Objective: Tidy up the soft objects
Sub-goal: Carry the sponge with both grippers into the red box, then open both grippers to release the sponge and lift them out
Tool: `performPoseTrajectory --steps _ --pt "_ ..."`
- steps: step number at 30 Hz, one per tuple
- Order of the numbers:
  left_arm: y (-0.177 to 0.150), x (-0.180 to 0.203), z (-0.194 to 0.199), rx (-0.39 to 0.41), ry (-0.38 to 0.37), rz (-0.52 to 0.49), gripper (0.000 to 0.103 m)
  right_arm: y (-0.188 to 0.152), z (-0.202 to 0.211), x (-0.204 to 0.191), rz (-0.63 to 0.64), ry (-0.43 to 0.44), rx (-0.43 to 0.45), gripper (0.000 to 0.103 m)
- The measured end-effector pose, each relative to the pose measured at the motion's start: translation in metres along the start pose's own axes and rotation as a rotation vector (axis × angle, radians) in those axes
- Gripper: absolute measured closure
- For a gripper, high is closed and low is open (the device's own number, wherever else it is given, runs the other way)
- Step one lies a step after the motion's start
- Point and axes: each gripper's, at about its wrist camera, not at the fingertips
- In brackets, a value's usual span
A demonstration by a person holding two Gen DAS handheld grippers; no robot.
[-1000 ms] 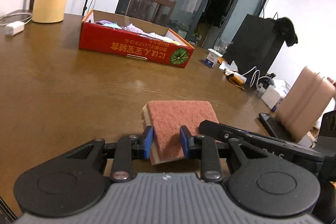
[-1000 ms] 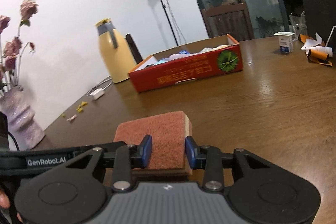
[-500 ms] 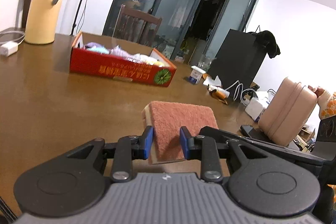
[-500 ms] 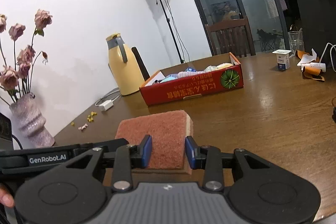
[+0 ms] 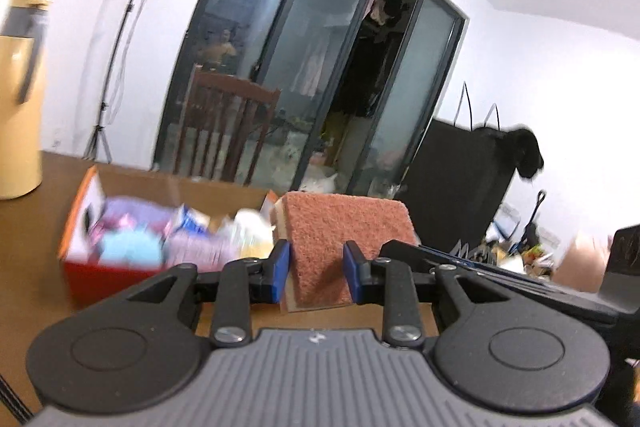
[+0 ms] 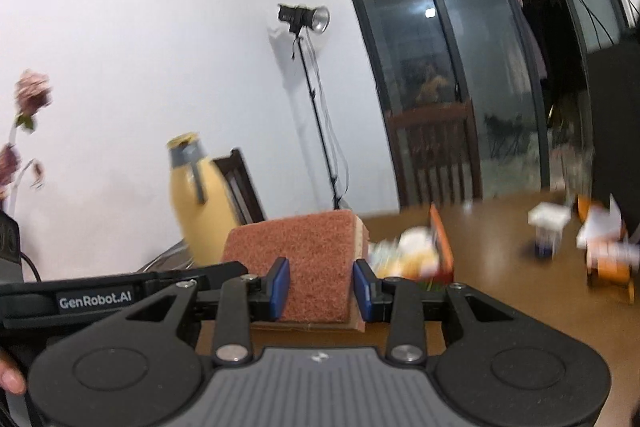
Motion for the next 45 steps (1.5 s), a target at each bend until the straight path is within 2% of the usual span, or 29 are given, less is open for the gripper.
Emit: performPoseTrajectory --steps 4,5,6,10,13,15,16,17,18,20,21,26,31,34,35,37,40,42,45 --pt "0.035 -0.037 -0.066 -0.017 -0.009 0.027 0.074 0.025 -0.051 0.012 0.001 -0.025 0.003 0.069" --pt "0.042 -0.049 -0.085 -0.034 -0.009 0.043 0.074 0.038 -0.091 0.020 0.002 -0.043 -0.015 0.069" --pt "0.048 -0.060 -0.100 -0.049 -0.010 0.064 0.074 0.042 -0.110 0.024 0.005 -0.055 -0.024 0.069" --pt "0.065 -0.108 -0.168 -0.124 -0.012 0.127 0.074 0.057 -0.191 0.034 0.049 -0.105 -0.079 0.069" --pt "0.060 -0.154 -0.219 -0.227 -0.036 0.228 0.074 0.058 -0.255 0.038 0.110 -0.160 -0.156 0.068" --pt "0.052 -0.180 -0.246 -0.288 0.000 0.259 0.074 0.050 -0.301 0.041 0.153 -0.175 -0.248 0.068" --pt "0.048 -0.188 -0.255 -0.318 0.032 0.242 0.073 0.050 -0.301 0.041 0.153 -0.175 -0.248 0.068" --pt "0.045 -0.194 -0.262 -0.341 0.069 0.230 0.074 0.041 -0.341 0.042 0.165 -0.164 -0.343 0.068" --pt "0.043 -0.198 -0.268 -0.362 0.094 0.214 0.074 0.034 -0.357 0.041 0.183 -0.169 -0.373 0.068" --pt "0.041 -0.197 -0.267 -0.354 0.123 0.170 0.074 0.027 -0.369 0.039 0.209 -0.184 -0.383 0.068" --pt "0.039 -0.196 -0.266 -0.352 0.132 0.153 0.073 0.030 -0.376 0.036 0.208 -0.156 -0.388 0.068" --pt "0.036 -0.206 -0.263 -0.349 0.074 0.230 0.065 0.028 -0.380 0.043 0.171 -0.116 -0.409 0.067" --pt "0.043 -0.217 -0.264 -0.352 0.123 0.260 0.063 0.021 -0.375 0.038 0.244 -0.137 -0.385 0.066" --pt "0.049 -0.210 -0.260 -0.373 0.221 0.222 0.063 0.021 -0.369 0.040 0.235 -0.131 -0.384 0.067" --pt "0.052 -0.205 -0.256 -0.379 0.237 0.210 0.063 0.027 -0.366 0.049 0.191 -0.120 -0.410 0.059" --pt "0.061 -0.191 -0.243 -0.380 0.255 0.174 0.063 0.035 -0.357 0.050 0.170 -0.170 -0.432 0.045" --pt "0.077 -0.164 -0.207 -0.358 0.300 0.064 0.057 0.051 -0.331 0.046 0.218 -0.199 -0.425 0.043" --pt "0.090 -0.144 -0.179 -0.334 0.330 -0.012 0.053 0.065 -0.308 0.048 0.181 -0.188 -0.426 0.043" --pt "0.109 -0.118 -0.139 -0.302 0.372 -0.079 0.049 0.086 -0.268 0.047 0.161 -0.188 -0.407 0.037"
Point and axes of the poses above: each gripper's, at about its wrist camera, not at the fingertips, and z roughly against the way its jaws point, x to its right, y to its top, and after that the axes turned 6 degrees about -y, right-handed
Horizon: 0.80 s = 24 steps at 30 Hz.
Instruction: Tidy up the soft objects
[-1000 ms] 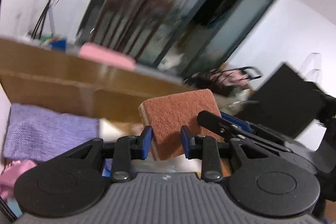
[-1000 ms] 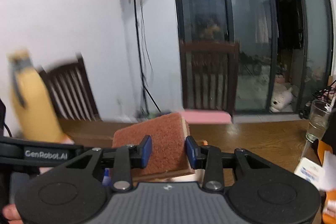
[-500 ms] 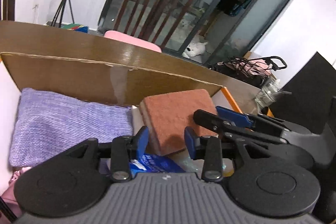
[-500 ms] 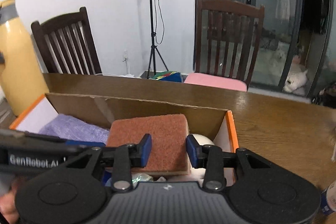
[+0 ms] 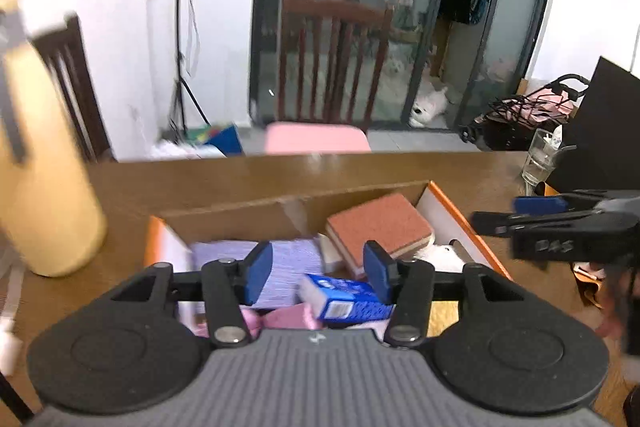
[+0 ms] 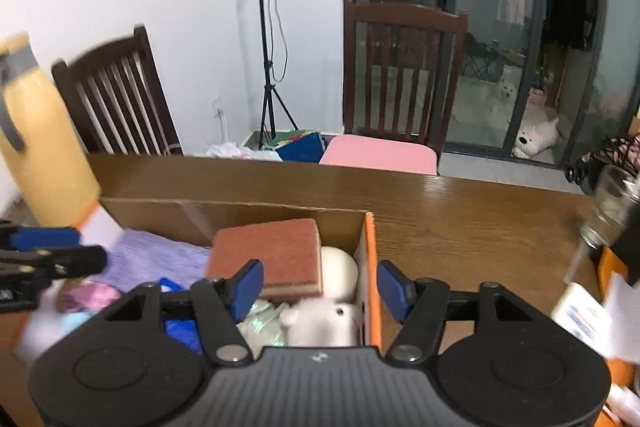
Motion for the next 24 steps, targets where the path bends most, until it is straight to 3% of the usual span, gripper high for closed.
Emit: performPoseTrajectory --steps 2,5,10,12,15,24 --pt "-0.004 0.003 0.032 0.028 0.028 -0.025 0.041 -0.001 0.033 0.004 0.008 -0.014 0.028 0.033" --pt "-0.018 0.009 0.067 0.049 0.049 -0.042 0.036 -0.006 0.080 0.012 -0.006 -0.017 0.080 0.020" --pt "-0.037 0.020 0.119 0.099 0.075 -0.045 0.027 -0.020 0.142 0.024 -0.023 -0.009 0.128 0.020" --pt "-0.043 0.026 0.137 0.135 0.079 -0.047 0.016 -0.027 0.164 0.026 -0.019 -0.018 0.153 0.019" --pt "-0.056 0.037 0.161 0.200 0.072 -0.062 0.015 -0.041 0.189 0.023 -0.016 -0.014 0.192 0.018" --pt "-0.128 0.070 0.221 0.370 0.107 -0.089 0.001 -0.116 0.247 0.011 -0.008 0.022 0.335 0.016"
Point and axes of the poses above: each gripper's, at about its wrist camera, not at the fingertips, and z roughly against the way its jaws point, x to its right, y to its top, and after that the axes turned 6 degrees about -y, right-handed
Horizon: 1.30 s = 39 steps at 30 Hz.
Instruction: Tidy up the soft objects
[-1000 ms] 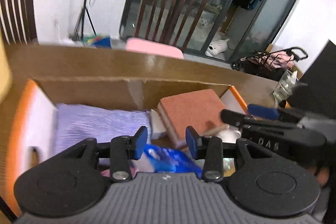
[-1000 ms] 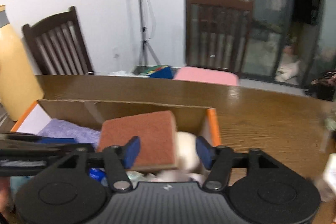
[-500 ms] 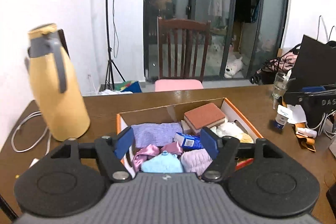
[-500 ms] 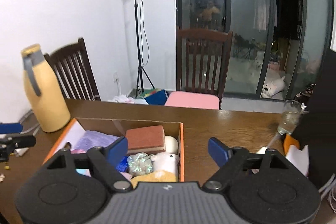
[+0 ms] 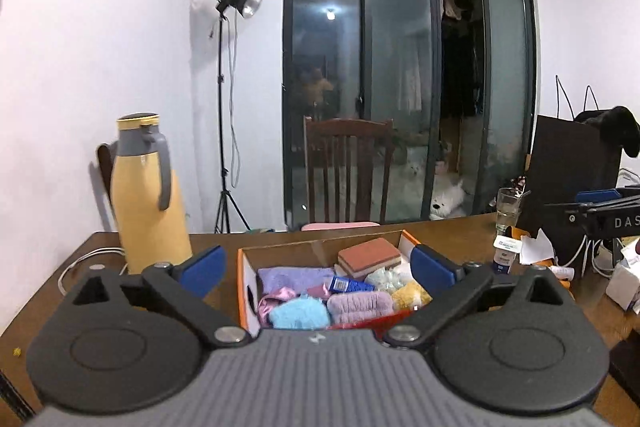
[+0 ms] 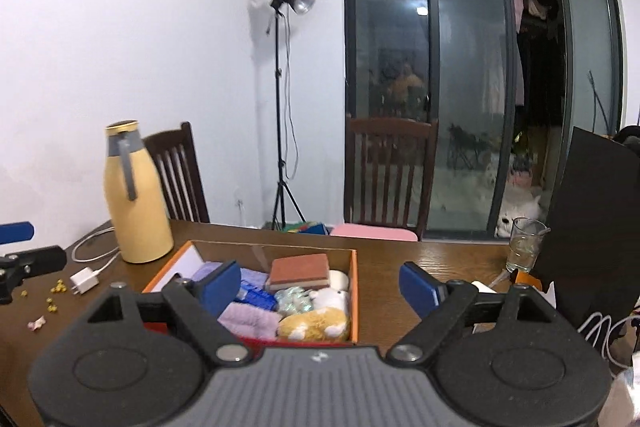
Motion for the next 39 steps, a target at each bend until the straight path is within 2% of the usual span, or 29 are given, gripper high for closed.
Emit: performPoseTrajectory --steps 7,12,15,17,20,23,26,39 --pt "-0.054 0.018 0.054 0.069 0.073 -0.033 0.000 -0.065 0.067 -0.018 -0.021 0.032 0.088 0.012" --pt "-0.092 0.014 0.110 0.107 0.055 0.039 0.000 -0.120 0.118 -0.040 0.027 0.047 0.142 0.006" --pt "-0.118 0.016 0.145 0.138 0.087 0.036 0.000 -0.148 0.141 -0.057 0.048 0.048 0.170 0.004" --pt "-0.137 0.017 0.168 0.142 0.096 0.065 0.000 -0.170 0.155 -0.067 -0.001 0.057 0.168 0.003" --pt "-0.165 0.023 0.196 0.137 0.100 0.082 0.000 -0.206 0.175 -0.080 -0.082 0.099 0.120 0.003" --pt "-0.184 0.038 0.211 0.118 0.078 0.031 0.000 -0.232 0.193 -0.094 -0.064 0.100 0.091 0.003" --pt "-0.182 0.048 0.211 0.123 0.077 -0.045 0.000 -0.241 0.204 -0.104 0.022 0.075 0.102 0.003" --pt "-0.182 0.040 0.215 0.132 0.095 -0.005 0.000 -0.230 0.210 -0.102 0.005 0.061 0.123 0.003"
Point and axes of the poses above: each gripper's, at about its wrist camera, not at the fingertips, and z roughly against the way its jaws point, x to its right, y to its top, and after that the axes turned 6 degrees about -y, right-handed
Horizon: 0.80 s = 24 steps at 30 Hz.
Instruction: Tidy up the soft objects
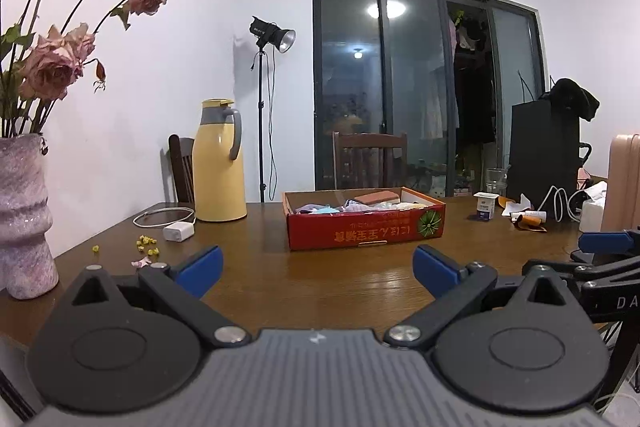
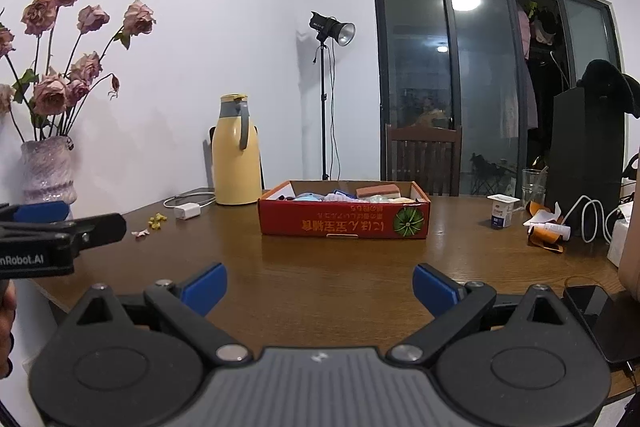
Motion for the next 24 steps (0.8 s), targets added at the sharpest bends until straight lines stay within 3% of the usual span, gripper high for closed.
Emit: performPoseTrajectory --steps 24 --pt "0.0028 -0.0035 0.0016 0.005 0.018 0.021 0.000 -0.0010 0.0036 0.0033 -0.005 -0.010 0.018 0.003"
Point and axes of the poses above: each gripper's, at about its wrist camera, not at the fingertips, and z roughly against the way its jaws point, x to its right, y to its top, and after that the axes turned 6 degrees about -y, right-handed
